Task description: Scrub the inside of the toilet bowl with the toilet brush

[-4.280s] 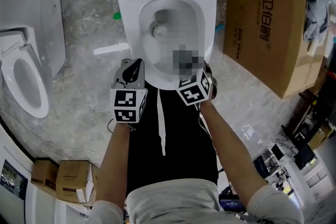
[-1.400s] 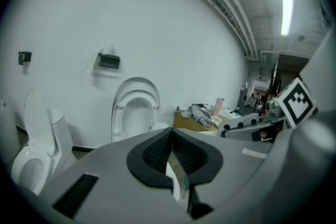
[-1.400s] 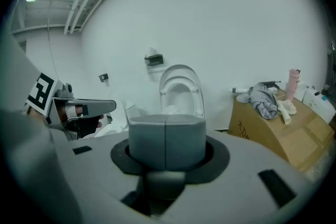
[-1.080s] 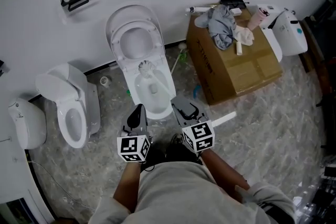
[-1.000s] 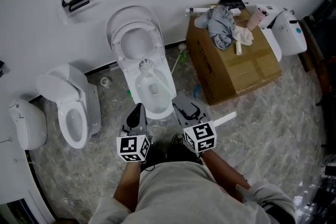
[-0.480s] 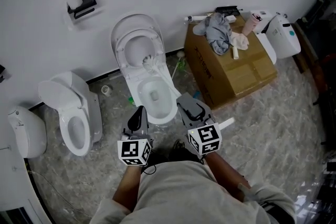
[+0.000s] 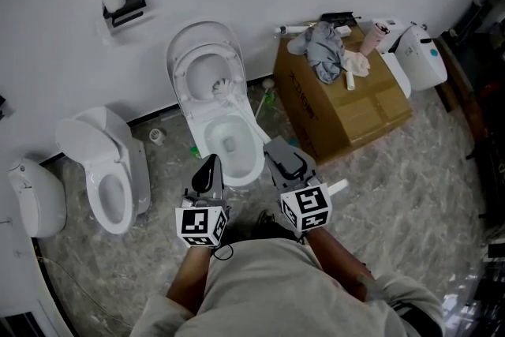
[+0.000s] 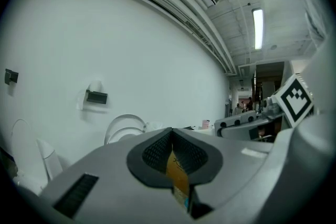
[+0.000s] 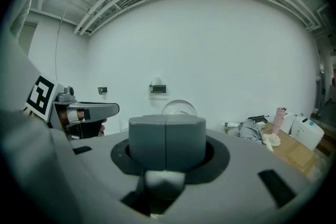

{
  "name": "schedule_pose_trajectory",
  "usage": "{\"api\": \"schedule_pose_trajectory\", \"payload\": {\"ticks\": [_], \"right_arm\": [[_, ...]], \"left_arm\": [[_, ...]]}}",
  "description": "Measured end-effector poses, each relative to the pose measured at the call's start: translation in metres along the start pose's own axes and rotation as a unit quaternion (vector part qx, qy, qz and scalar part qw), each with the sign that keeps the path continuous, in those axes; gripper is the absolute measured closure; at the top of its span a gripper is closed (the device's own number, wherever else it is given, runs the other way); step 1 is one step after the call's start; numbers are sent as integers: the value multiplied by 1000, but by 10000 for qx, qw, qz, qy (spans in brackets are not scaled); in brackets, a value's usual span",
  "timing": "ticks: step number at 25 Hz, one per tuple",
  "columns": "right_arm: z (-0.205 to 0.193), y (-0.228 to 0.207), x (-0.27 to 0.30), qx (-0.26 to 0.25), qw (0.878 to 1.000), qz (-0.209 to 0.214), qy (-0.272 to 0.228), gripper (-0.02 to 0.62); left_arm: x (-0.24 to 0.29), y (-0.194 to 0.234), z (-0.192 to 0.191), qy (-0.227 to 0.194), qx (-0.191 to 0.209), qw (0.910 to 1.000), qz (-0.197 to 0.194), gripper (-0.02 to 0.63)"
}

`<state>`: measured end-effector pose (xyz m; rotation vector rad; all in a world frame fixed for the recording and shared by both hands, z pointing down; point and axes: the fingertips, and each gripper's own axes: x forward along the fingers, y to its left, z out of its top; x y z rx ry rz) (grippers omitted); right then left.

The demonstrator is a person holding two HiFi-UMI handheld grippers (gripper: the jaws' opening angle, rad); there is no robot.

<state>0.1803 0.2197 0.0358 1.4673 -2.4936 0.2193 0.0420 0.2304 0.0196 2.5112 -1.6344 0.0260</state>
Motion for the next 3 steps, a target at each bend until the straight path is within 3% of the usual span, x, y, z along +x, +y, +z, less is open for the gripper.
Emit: {"api": "schedule_pose_trajectory", "payload": {"ticks": [3], "right_arm": [[4, -1, -1, -19, 10000, -36, -35, 449]], "left_arm": [[1, -2, 4, -25, 30, 10000, -54, 595]]}}
